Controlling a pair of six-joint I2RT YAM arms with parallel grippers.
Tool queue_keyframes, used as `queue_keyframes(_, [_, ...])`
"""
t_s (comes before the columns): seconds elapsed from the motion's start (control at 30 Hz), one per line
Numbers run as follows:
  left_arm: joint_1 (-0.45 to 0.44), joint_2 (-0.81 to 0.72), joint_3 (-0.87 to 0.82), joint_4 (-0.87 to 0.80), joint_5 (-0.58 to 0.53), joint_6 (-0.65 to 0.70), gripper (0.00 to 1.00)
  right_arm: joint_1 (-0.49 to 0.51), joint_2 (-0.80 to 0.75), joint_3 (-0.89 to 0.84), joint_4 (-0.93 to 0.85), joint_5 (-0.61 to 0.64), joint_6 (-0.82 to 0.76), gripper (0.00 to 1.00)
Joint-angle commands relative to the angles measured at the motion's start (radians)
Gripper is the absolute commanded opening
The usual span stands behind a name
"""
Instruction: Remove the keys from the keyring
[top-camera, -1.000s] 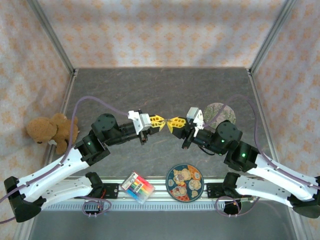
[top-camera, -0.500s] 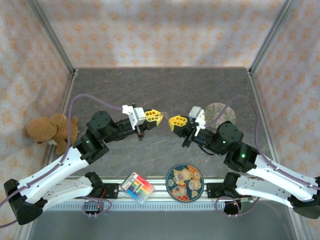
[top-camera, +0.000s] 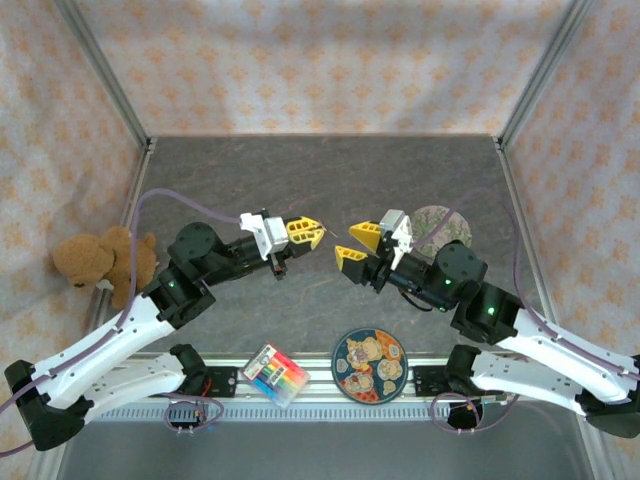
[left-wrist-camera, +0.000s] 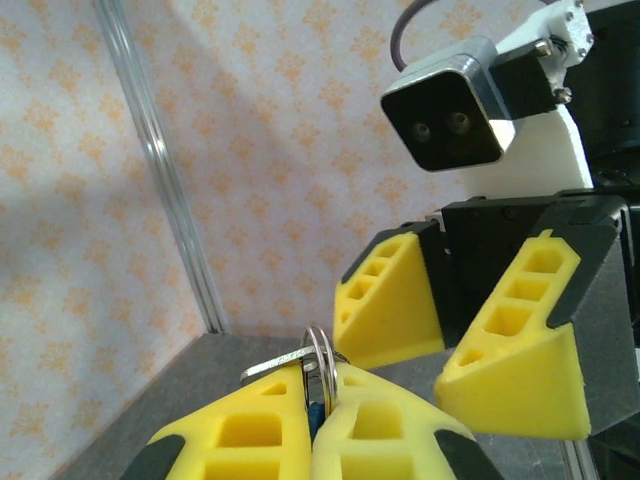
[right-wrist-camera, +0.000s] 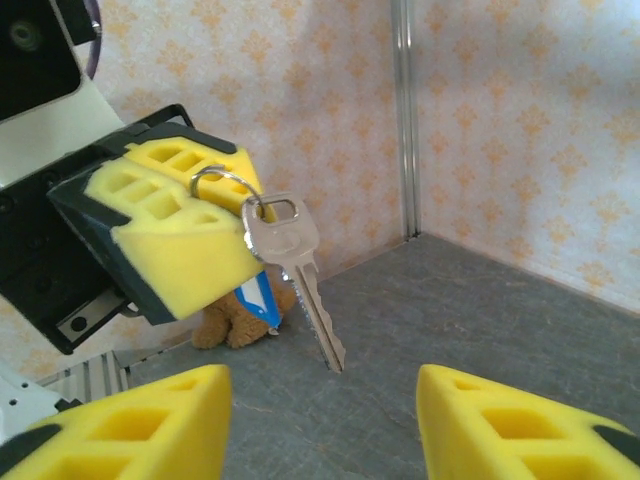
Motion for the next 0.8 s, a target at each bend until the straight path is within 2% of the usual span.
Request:
queue_keyframes(0.0, [-0.01,-0.022,0.034,-0.009,0.011,0.05,0.0,-0.019,-0.01,0.069,-0.059,0.037,0.073,0.64])
queue_keyframes(0.03, [-0.008,-0.024,0.037,-0.025,0.012,0.058,0.0,-0.032,-0.015,0.081,-0.081,0.021,0.097,0.69])
queue_keyframes(0.1, [-0.009,-0.024,0.047,-0.063,0.015,0.072,0.0,-0.062,-0.017,0.105,-0.119,-0.043,0.152,0.86])
queue_keyframes(0.2, [-0.008,-0.024,0.05,-0.089,0.013,0.076,0.0,-0.132,0.006,0.158,-0.179,-0.162,0.249,0.93])
queue_keyframes(0.23, [-0.005,-0.023,0.05,-0.096,0.009,0.077,0.0,-0.172,0.019,0.169,-0.184,-0.214,0.299,1.0])
queue_keyframes(0.3, [0.012,-0.014,0.049,-0.106,-0.015,0.071,0.0,-0.29,0.061,0.186,-0.17,-0.375,0.406,1.0])
queue_keyframes(0.37, [0.049,-0.002,0.035,-0.075,-0.012,0.047,0.0,-0.419,0.12,0.17,-0.081,-0.536,0.553,1.0])
queue_keyframes(0.47, [0.135,0.044,0.026,-0.001,0.023,-0.043,0.0,-0.544,0.22,0.147,0.01,-0.625,0.686,1.0])
queue_keyframes(0.57, [0.198,0.112,0.04,0.065,0.072,-0.111,0.0,-0.594,0.319,0.135,0.09,-0.661,0.753,1.0])
queue_keyframes(0.63, [0.215,0.151,0.048,0.111,0.108,-0.147,0.0,-0.605,0.365,0.128,0.142,-0.693,0.763,0.96])
queue_keyframes(0.77, [0.255,0.23,0.076,0.188,0.192,-0.199,0.0,-0.64,0.441,0.093,0.395,-0.819,0.91,0.9])
